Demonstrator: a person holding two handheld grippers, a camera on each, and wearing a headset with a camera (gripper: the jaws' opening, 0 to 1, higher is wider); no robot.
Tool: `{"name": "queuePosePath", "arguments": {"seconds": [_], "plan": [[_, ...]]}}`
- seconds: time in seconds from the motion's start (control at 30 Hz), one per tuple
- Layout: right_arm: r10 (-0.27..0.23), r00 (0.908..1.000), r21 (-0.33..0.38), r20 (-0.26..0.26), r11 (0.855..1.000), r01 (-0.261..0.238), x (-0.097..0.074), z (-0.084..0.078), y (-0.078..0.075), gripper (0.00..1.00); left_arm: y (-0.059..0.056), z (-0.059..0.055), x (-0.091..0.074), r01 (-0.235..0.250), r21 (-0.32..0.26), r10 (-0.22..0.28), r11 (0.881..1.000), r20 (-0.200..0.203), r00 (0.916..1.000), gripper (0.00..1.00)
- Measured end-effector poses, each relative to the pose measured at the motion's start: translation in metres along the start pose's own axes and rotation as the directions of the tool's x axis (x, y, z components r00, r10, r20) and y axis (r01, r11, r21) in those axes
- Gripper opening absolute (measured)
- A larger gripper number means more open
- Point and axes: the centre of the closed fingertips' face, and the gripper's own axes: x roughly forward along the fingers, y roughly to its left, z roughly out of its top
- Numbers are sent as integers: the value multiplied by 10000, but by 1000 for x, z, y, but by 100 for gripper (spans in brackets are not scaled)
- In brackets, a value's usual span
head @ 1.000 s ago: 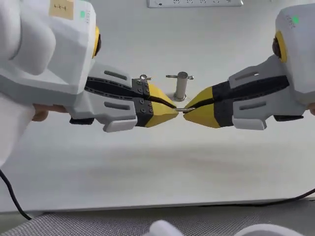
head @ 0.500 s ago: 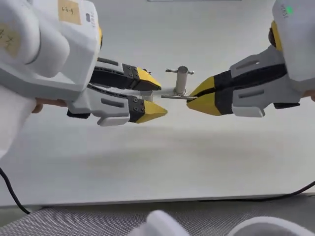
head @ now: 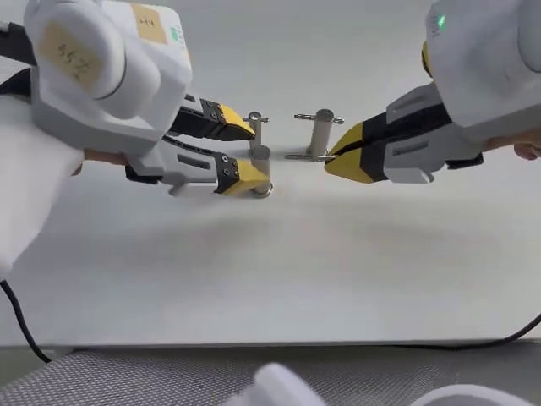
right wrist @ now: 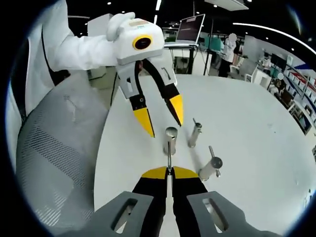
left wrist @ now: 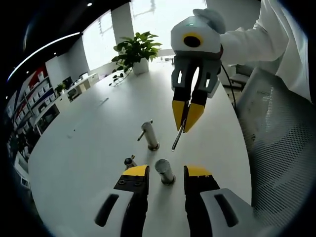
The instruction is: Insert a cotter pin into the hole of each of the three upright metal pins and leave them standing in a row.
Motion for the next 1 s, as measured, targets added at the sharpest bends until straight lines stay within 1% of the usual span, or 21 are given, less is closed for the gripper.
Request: {"name": "queuePosePath", "arguments": {"seconds": [0.07, 0.13, 0.27, 0.33, 0.5, 0.53, 0.7, 0.8, 0.87, 0.93, 1.0], "plan": [[39, 10000, -37, -49, 10000, -39, 3, 0, -2, 0, 0, -1, 2, -17, -33, 17, 10000, -78, 10000, 25], [110, 9999, -50, -77, 9999, -110, 6, 1, -3, 0, 0, -1, 3, -18, -146, 17, 9999, -44, 10000, 23], [167, 9998, -120, -120, 9998, -168, 10, 1, -5, 0, -1, 0, 5, -10, -155, 10, 9999, -10, 10000, 15], [218, 9997, -128, -122, 9997, -219, 11, 2, -5, 0, -1, 1, 6, 53, -190, -52, 9998, 15, 10000, 13], [304, 9995, -158, -106, 9994, -306, 14, 3, -6, 0, 0, 2, 6, 144, -309, -138, 9994, 212, 9997, 12], [362, 9992, -229, -184, 9991, -366, 16, 2, -6, 0, 1, 2, 6, 175, -418, -166, 9990, 233, 9996, 12], [463, 9985, -386, -290, 9981, -474, 18, 0, -8, 0, 8, -5, 7, 233, -358, -223, 9991, 261, 9994, 12], [526, 9979, -576, -380, 9968, -547, 22, 1, -10, 0, 10, -6, 7, 287, -310, -280, 9991, 242, 9993, 12], [555, 9975, -642, -437, 9962, -582, 25, 1, -11, 0, 13, -7, 8, 311, -231, -306, 9992, 248, 9992, 12], [607, 9970, -694, -477, 9955, -639, 28, 1, -13, 0, 14, -7, 9, 343, -343, -334, 9988, 253, 9991, 11], [691, 9965, -713, -477, 9948, -724, 31, 2, -12, 0, 14, -8, 10, 344, -310, -336, 9989, 242, 9991, 11]]}}
